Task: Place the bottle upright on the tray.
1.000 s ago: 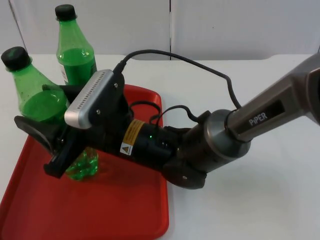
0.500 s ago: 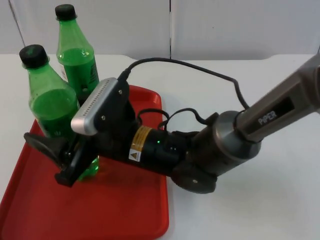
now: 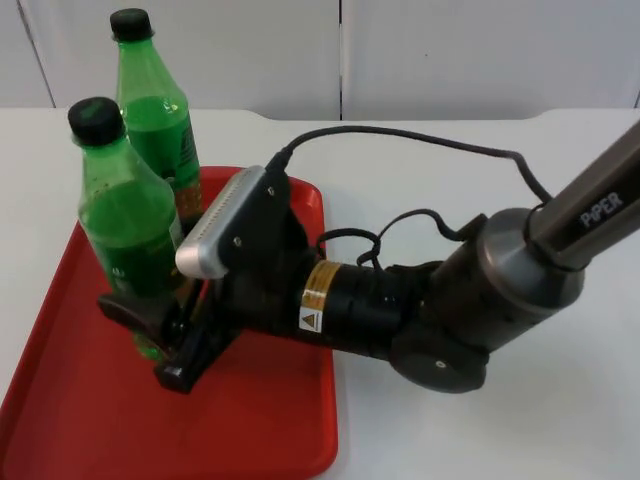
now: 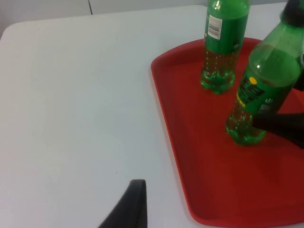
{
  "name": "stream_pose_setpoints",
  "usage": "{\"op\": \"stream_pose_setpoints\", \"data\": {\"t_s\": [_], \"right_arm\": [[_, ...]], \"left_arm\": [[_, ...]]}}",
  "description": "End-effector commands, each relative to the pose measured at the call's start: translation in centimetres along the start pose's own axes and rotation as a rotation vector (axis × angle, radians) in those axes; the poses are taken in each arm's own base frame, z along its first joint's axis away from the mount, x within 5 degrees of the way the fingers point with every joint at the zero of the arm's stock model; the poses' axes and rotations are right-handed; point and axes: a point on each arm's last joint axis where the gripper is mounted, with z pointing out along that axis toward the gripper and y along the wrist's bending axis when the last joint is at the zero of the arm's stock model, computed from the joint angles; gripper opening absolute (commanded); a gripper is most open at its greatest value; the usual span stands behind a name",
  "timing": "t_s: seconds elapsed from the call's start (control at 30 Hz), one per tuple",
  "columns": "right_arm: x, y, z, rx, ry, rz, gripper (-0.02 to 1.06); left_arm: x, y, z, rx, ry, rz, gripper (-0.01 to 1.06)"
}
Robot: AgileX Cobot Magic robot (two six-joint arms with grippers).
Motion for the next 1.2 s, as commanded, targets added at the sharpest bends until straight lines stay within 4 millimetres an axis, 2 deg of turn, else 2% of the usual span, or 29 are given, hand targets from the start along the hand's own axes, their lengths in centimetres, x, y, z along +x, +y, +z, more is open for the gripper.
{"op": "stream_pose_setpoints", "data": {"t_s": [0.0, 0.3, 0.53, 0.93, 1.0, 1.03, 1.07, 1.1, 1.17], "right_arm": [[-0.26, -0.18, -0.23, 0.015, 0.048, 0.003, 0.73], [-0.22, -0.3, -0.26, 0.023, 0.096, 0.057, 0.73], [-0.26, -0.6, -0.41, 0.041, 0.197, 0.086, 0.73], [-0.6, -0.65, -0.4, 0.04, 0.191, 0.079, 0.74], [-0.6, -0.64, -0.4, 0.039, 0.191, 0.078, 0.85], [-0.6, -0.59, -0.4, 0.033, 0.191, 0.074, 0.95], [-0.6, -0.59, -0.4, 0.033, 0.191, 0.074, 0.95], [-0.59, -0.52, -0.4, 0.024, 0.192, 0.066, 1.06], [-0.76, -0.71, -0.54, 0.036, 0.248, 0.08, 1.05]], "left_arm": [[0.09, -0.07, 0.02, 0.005, -0.003, -0.005, 1.05], [0.09, -0.07, 0.02, 0.005, -0.003, -0.005, 1.05], [0.09, -0.07, 0.02, 0.005, -0.003, -0.005, 1.05], [0.09, -0.07, 0.02, 0.005, -0.003, -0.005, 1.05], [0.09, -0.07, 0.02, 0.005, -0.003, -0.005, 1.05], [0.09, -0.07, 0.02, 0.005, -0.003, -0.005, 1.05], [0.09, -0.07, 0.02, 0.005, -0.003, -0.005, 1.05], [0.09, -0.07, 0.02, 0.005, -0.003, -0.005, 1.05], [0.09, -0.07, 0.02, 0.005, -0.003, -0.005, 1.05]]}}
